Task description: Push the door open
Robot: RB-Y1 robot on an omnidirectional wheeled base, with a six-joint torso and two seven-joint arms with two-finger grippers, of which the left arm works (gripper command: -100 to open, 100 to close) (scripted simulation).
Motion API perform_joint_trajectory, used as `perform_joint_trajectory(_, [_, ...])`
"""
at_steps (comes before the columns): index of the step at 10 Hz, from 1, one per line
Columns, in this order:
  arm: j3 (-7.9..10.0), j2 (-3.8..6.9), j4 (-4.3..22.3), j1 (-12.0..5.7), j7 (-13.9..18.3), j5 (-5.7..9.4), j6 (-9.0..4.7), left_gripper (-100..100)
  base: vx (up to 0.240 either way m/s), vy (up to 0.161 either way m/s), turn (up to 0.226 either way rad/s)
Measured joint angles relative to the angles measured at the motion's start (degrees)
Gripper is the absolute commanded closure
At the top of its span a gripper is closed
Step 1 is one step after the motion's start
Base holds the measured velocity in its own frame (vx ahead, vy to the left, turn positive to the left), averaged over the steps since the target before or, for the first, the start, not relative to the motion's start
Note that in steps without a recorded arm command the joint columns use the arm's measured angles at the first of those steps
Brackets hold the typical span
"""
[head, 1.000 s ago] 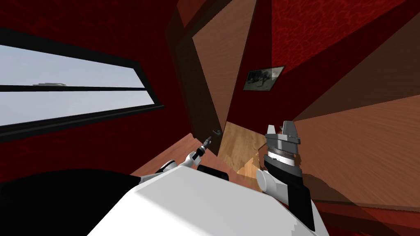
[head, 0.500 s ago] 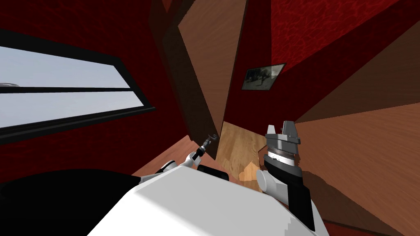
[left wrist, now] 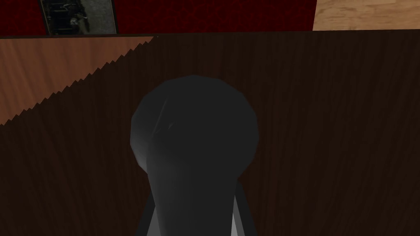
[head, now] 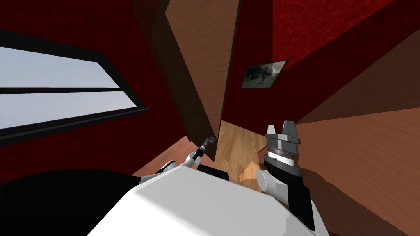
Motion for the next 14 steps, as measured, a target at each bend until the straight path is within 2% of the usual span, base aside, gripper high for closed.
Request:
perform_joint_trajectory(4, [-0.05, -0.05, -0.02, -0.10, -0.01, -0.04, 0.13, 100, 0.022, -0.013, 0.002])
perform_joint_trajectory(5, [0.29, -0.21, 1.42, -0.44, -0.24, 0.14, -0.37, 100, 0.150, -0.108, 0.047])
perform_joint_trajectory(6, [0.60, -0.10, 1.72, -0.15, -0.43, 0.30, -0.36, 100, 0.115, -0.078, 0.031])
perform_joint_trajectory(7, [0.77, 0.01, 1.46, 0.00, -0.50, 0.39, -0.13, 100, 0.125, -0.071, 0.027])
perform_joint_trajectory(8, [1.04, 0.05, -0.59, 1.06, -0.87, 0.48, 0.93, 100, 0.160, -0.104, 0.031])
perform_joint_trajectory(9, [1.31, 0.16, -1.49, 1.45, -1.14, 0.60, 1.63, 100, 0.106, -0.077, 0.005])
perform_joint_trajectory(11, [2.40, 0.14, 2.61, -0.93, -1.15, 1.24, -0.40, 100, 0.138, -0.094, 0.035])
perform_joint_trajectory(12, [2.72, 0.23, 2.18, -0.51, -1.40, 1.37, -0.57, 100, 0.054, -0.041, 0.004])
perform_joint_trajectory(14, [3.24, 0.45, -0.04, 0.58, -1.79, 1.59, 0.69, 100, 0.118, -0.095, 0.058])
